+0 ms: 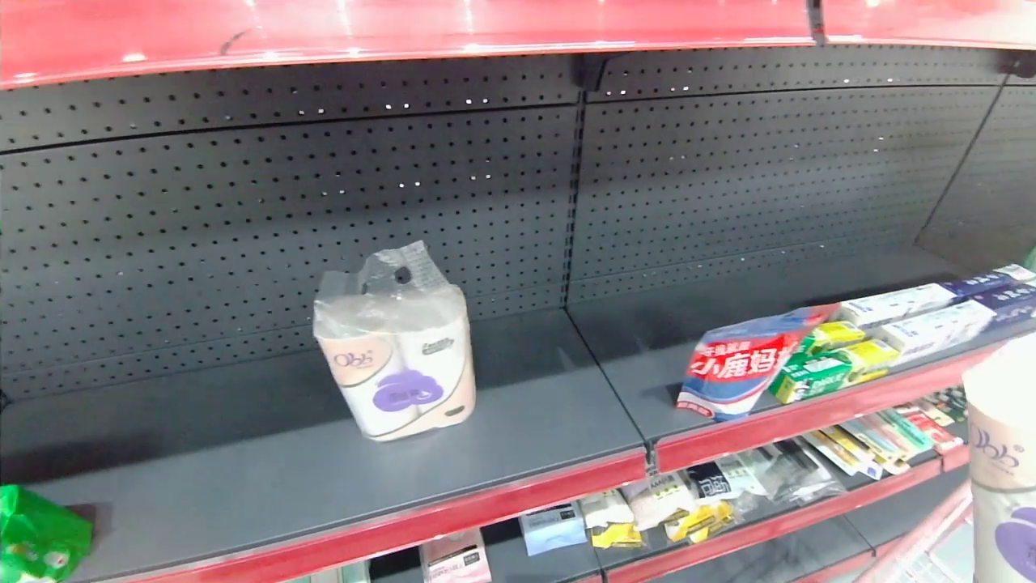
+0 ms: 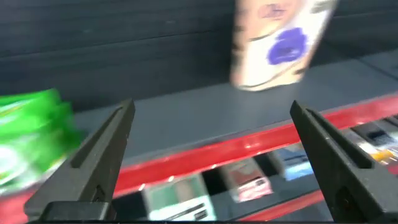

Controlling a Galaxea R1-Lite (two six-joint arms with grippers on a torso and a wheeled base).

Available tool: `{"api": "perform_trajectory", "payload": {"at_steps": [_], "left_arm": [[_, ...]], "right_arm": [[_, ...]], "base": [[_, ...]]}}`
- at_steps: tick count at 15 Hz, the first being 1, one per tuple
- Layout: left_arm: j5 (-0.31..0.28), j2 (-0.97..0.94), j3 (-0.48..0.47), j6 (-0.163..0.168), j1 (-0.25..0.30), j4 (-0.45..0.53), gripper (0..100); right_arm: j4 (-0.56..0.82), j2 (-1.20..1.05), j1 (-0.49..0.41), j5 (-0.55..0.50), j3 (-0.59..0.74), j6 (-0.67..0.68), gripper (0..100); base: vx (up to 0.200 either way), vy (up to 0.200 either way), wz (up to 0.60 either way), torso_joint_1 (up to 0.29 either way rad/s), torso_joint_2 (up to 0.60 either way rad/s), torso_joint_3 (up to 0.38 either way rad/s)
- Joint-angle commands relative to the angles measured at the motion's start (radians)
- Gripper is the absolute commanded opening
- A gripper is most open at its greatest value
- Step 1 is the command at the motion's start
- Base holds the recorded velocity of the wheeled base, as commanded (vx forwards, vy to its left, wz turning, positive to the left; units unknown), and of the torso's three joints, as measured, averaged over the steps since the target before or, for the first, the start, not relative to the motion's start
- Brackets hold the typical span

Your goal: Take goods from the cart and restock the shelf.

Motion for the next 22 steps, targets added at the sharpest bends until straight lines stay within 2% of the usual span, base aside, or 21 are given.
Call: {"api": "perform_trajectory", "payload": {"at_steps": [1, 8, 14, 17, 18, 19, 20, 21, 22], "left_arm": [[0.0, 0.002, 0.0, -0.002, 0.0, 0.0, 100], [0.0, 0.002, 0.0, -0.001, 0.0, 0.0, 100], [0.0, 0.002, 0.0, 0.01, 0.0, -0.002, 100], [0.003, 0.002, 0.0, 0.001, -0.001, -0.002, 100], [-0.004, 0.009, -0.027, -0.002, -0.001, -0.017, 100], [0.022, 0.225, -0.221, -0.097, -0.013, -0.065, 100], [0.069, 0.354, -0.353, -0.208, -0.012, -0.094, 100], [0.114, 0.453, -0.443, -0.215, -0.012, -0.1, 100], [0.121, 0.491, -0.462, -0.205, -0.01, -0.102, 100]], "right_arm": [[0.001, -0.006, 0.0, 0.0, -0.001, -0.001, 0], [0.001, -0.051, 0.0, -0.004, 0.027, -0.013, 0], [-0.009, -0.173, 0.005, 0.002, 0.073, -0.051, 0], [-0.012, -0.184, 0.0, -0.001, 0.073, -0.044, 0], [-0.012, -0.19, 0.003, 0.003, 0.072, -0.039, 0], [-0.012, -0.189, 0.006, 0.003, 0.073, -0.007, 0], [-0.009, -0.186, 0.008, 0.009, 0.075, 0.005, 0], [-0.009, -0.187, 0.008, 0.022, 0.073, 0.012, 0], [-0.007, -0.187, 0.008, 0.023, 0.073, 0.019, 0]], "base": [[0.0, 0.0, 0.0, 0.0, 0.0, 0.0], [0.0, 0.0, 0.0, 0.0, 0.0, 0.0], [0.0, 0.0, 0.0, 0.0, 0.0, 0.0], [0.0, 0.0, 0.0, 0.0, 0.0, 0.0], [0.0, 0.0, 0.0, 0.0, 0.0, 0.0], [0.0, 0.0, 0.0, 0.0, 0.0, 0.0], [0.0, 0.0, 0.0, 0.0, 0.0, 0.0], [0.0, 0.0, 0.0, 0.0, 0.0, 0.0], [0.0, 0.0, 0.0, 0.0, 0.0, 0.0]]}}
